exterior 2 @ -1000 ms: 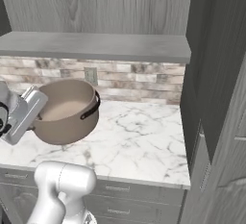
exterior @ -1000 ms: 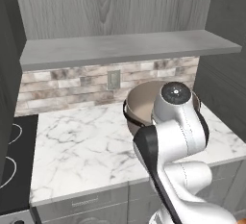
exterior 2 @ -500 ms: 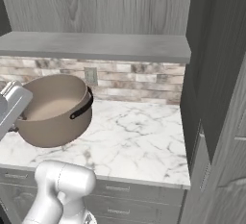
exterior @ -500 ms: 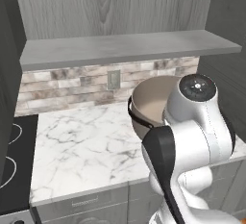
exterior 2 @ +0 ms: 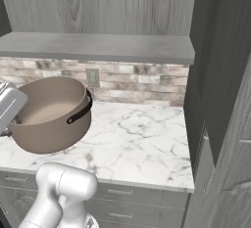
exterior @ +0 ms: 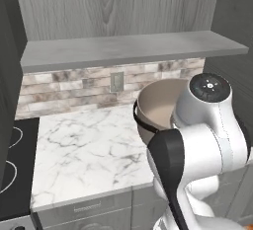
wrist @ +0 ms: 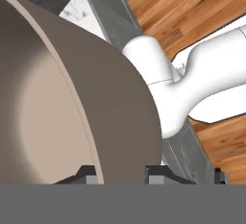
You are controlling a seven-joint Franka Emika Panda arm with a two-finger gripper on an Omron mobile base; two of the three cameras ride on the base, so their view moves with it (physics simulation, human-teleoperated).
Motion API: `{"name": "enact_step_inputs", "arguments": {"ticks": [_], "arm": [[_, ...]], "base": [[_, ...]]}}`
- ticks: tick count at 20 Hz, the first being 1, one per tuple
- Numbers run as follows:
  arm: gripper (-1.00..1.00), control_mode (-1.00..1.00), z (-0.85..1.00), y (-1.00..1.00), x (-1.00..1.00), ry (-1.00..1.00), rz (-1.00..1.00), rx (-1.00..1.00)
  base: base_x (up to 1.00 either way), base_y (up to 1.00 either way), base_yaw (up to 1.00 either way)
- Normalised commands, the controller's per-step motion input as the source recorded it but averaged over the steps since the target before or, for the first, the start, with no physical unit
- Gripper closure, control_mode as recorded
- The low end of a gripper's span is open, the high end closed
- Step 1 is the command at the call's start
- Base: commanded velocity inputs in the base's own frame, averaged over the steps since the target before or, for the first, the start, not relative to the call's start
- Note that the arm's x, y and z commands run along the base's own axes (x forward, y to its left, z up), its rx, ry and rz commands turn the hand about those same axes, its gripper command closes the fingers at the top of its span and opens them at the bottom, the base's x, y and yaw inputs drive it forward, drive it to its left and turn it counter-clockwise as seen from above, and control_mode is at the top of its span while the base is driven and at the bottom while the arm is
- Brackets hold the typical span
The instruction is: Pick the kettle from the cabinet and place it on a stove burner. Then pick the pot from the counter and place it on another stove burner. Finally, turn both burners on.
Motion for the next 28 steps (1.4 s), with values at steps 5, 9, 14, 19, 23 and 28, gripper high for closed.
{"name": "enact_step_inputs", "arguments": {"ticks": [5,9,14,19,23,28], "arm": [[1.00,1.00,0.00,0.00,-0.30,-0.13,-0.04,0.00],[1.00,1.00,0.00,0.00,0.00,0.00,0.00,0.00],[1.00,1.00,0.00,0.00,0.00,0.00,0.00,0.00],[1.00,1.00,0.00,0.00,0.00,0.00,0.00,0.00],[1.00,1.00,0.00,0.00,0.00,0.00,0.00,0.00],[1.00,1.00,0.00,0.00,0.00,0.00,0.00,0.00]], "base": [[-0.14,0.00,-0.02],[-0.77,0.00,-0.09],[-0.72,0.00,-0.08],[-0.70,0.00,-0.05],[-0.75,0.02,-0.03],[-0.68,0.15,-0.03]]}}
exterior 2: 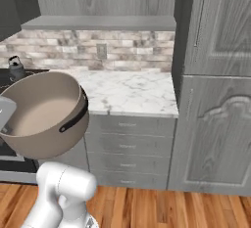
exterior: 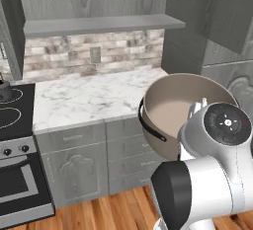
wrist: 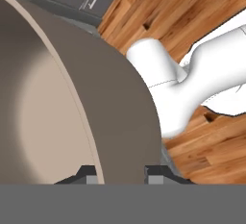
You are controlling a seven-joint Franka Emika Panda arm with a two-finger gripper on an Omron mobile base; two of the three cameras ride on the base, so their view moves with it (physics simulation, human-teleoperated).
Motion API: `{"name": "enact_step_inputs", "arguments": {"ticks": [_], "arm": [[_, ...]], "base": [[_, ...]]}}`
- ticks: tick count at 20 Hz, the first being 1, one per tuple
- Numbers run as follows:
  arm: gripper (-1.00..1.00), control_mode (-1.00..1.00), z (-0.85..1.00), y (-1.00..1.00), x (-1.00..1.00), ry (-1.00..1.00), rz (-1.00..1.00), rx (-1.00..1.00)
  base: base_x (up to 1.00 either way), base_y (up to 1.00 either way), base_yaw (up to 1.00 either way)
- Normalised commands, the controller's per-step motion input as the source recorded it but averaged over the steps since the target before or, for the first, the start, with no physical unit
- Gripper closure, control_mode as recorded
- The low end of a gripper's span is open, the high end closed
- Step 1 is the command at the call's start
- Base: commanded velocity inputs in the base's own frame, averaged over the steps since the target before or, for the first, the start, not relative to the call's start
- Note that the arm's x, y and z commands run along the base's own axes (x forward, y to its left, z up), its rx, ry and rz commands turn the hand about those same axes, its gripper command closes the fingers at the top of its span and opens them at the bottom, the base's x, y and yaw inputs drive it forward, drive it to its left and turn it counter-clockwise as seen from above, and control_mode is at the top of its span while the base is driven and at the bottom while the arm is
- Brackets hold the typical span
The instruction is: Pick the kettle from the cabinet and place it on a stove burner. Then pick the pot from the counter and place it on another stove burner. Finally, turn both burners on.
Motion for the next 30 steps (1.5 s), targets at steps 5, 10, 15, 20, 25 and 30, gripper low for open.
{"name": "enact_step_inputs", "arguments": {"ticks": [5,10,15,20,25,30], "arm": [[1.00,1.00,0.00,0.00,0.00,0.00,0.00,0.00],[1.00,1.00,0.00,0.00,0.00,0.00,0.00,0.00],[1.00,1.00,0.00,0.00,0.00,0.00,0.00,0.00],[1.00,1.00,0.00,0.00,0.00,0.00,0.00,0.00],[1.00,1.00,0.00,0.00,0.00,0.00,0.00,0.00],[1.00,1.00,0.00,0.00,0.00,0.00,0.00,0.00]], "base": [[-0.45,0.47,-0.09],[-0.38,0.58,-0.14],[-0.37,0.59,-0.15],[-0.38,0.57,-0.15],[-0.36,0.59,-0.15],[-0.34,0.60,-0.14]]}}
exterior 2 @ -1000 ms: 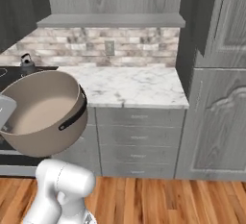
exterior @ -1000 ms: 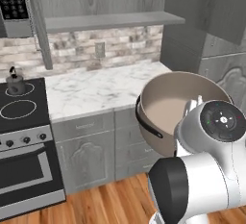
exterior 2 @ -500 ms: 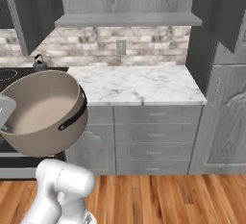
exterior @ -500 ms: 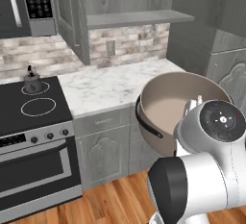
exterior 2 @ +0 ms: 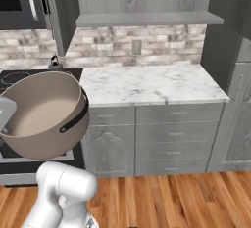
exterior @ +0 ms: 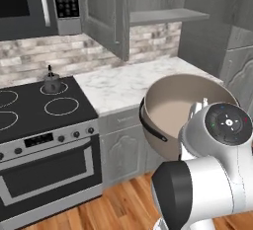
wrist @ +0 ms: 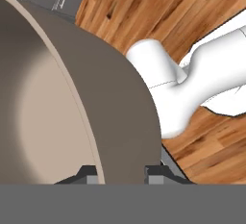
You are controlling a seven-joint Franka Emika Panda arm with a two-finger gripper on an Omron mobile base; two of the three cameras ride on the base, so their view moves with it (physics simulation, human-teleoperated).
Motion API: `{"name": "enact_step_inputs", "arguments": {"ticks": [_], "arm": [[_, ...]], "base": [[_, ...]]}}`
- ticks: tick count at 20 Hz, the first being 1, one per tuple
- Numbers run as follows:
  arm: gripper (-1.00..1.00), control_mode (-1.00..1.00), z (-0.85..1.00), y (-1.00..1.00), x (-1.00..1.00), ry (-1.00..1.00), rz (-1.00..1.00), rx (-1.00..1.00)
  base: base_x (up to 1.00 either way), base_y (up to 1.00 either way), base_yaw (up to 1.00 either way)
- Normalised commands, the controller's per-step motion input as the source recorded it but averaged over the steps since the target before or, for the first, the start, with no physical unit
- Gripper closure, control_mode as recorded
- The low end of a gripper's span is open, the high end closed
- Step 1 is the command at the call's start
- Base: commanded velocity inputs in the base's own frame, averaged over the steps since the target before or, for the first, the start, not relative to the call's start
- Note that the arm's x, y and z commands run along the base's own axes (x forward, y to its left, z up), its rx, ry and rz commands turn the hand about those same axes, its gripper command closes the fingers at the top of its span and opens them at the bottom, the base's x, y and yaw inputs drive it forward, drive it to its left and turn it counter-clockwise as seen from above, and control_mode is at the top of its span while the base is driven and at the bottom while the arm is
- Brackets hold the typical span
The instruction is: Pick the kettle from the cabinet and place it on a stove burner. Then pick the pot from the counter and place it on another stove burner. Finally, turn both burners on.
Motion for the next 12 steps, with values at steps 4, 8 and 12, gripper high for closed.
{"name": "enact_step_inputs", "arguments": {"ticks": [4,8,12], "arm": [[1.00,1.00,0.00,0.00,0.00,0.00,0.00,0.00],[1.00,1.00,0.00,0.00,0.00,0.00,0.00,0.00],[1.00,1.00,0.00,0.00,0.00,0.00,0.00,0.00]], "base": [[-0.31,0.63,-0.14],[-0.21,0.67,-0.14],[-0.03,0.69,-0.10]]}}
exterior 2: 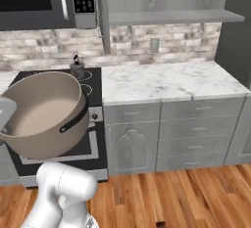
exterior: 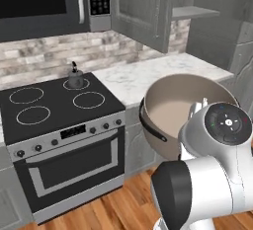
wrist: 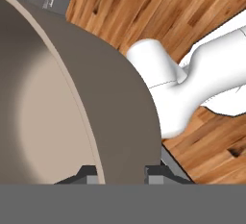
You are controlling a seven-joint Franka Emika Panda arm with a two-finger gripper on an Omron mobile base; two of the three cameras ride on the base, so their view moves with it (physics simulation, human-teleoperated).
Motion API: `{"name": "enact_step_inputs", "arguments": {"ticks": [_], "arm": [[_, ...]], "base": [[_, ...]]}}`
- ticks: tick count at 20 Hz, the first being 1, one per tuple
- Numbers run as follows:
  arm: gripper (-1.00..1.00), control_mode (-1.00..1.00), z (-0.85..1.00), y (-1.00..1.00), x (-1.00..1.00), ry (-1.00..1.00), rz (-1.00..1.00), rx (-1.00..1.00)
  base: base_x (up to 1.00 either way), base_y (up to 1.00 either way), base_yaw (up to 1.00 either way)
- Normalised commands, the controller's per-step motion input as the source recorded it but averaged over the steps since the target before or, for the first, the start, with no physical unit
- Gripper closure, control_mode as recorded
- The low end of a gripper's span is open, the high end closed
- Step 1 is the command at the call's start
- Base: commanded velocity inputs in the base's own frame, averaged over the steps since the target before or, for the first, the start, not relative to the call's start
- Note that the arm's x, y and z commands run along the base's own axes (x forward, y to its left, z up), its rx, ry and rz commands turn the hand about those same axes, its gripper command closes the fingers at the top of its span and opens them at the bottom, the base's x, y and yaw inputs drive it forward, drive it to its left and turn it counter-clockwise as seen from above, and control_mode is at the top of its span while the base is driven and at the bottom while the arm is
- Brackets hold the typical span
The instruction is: Pick the kettle from the cabinet and place it on a stove burner. Then pick the pot from the counter and place it on another stove burner. Finally, turn both burners on.
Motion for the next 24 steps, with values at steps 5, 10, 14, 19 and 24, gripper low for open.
{"name": "enact_step_inputs", "arguments": {"ticks": [5,10,14,19,24], "arm": [[1.00,1.00,0.00,0.00,0.00,0.00,0.00,0.00],[1.00,1.00,0.00,0.00,0.00,0.00,0.00,0.00],[1.00,1.00,0.00,0.00,0.00,0.00,0.00,0.00],[1.00,1.00,0.00,0.00,0.00,0.00,0.00,0.00],[1.00,1.00,0.00,0.00,0.00,0.00,0.00,0.00]], "base": [[0.06,0.75,-0.05],[0.25,0.73,0.00],[0.32,0.74,0.00],[0.40,0.70,0.00],[0.45,0.57,0.00]]}}
